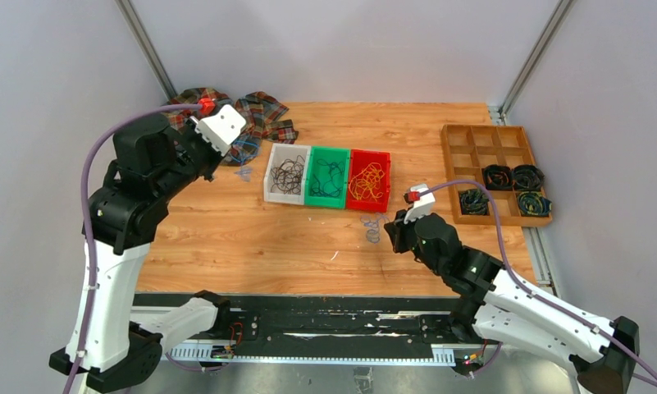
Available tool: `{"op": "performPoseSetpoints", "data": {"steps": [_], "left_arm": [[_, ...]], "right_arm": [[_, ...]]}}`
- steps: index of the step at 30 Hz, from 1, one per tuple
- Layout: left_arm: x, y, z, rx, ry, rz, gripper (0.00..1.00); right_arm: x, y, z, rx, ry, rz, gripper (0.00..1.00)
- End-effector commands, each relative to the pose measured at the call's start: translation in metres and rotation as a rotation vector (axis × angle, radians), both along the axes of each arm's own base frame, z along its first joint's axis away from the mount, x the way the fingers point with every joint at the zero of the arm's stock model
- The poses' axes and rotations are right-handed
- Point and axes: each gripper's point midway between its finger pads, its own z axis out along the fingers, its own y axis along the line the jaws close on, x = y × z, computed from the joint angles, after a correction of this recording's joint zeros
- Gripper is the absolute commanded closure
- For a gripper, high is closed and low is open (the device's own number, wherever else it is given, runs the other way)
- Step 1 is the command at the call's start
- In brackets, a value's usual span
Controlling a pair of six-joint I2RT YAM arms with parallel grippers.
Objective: Untangle the cables
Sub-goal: Untie the cable, then place the cable in the bin.
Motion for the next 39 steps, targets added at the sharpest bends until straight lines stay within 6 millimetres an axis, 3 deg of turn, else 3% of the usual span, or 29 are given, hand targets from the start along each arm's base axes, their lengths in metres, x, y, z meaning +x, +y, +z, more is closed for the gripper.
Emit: {"op": "performPoseSetpoints", "data": {"steps": [1,6,12,26,32,38,39], "left_arm": [[-0.002,-0.011,0.011,-0.034,-0.022,-0.056,0.99],[0.001,-0.043,-0.019,-0.103,0.115,-0.182,0.99],[0.029,-0.074,-0.058,-0.175,0.26,-0.232,1.0],[0.129,-0.14,-0.143,-0.188,0.412,-0.268,1.0],[0.163,-0.166,-0.184,-0.219,0.49,-0.248,1.0],[0.185,-0.173,-0.231,-0.155,0.49,-0.194,0.99],[0.189,-0.172,-0.238,-0.138,0.492,-0.18,0.95]], "right_arm": [[-0.001,-0.009,0.002,0.018,0.002,-0.027,0.99],[-0.006,0.0,0.032,0.105,-0.049,0.033,0.99],[-0.01,0.007,0.072,0.207,-0.121,0.087,0.99],[-0.01,0.023,0.139,0.284,-0.207,0.165,0.99],[-0.004,0.031,0.154,0.287,-0.221,0.174,0.99],[0.002,0.037,0.172,0.299,-0.243,0.184,0.99],[0.003,0.038,0.174,0.301,-0.245,0.183,0.99]]}}
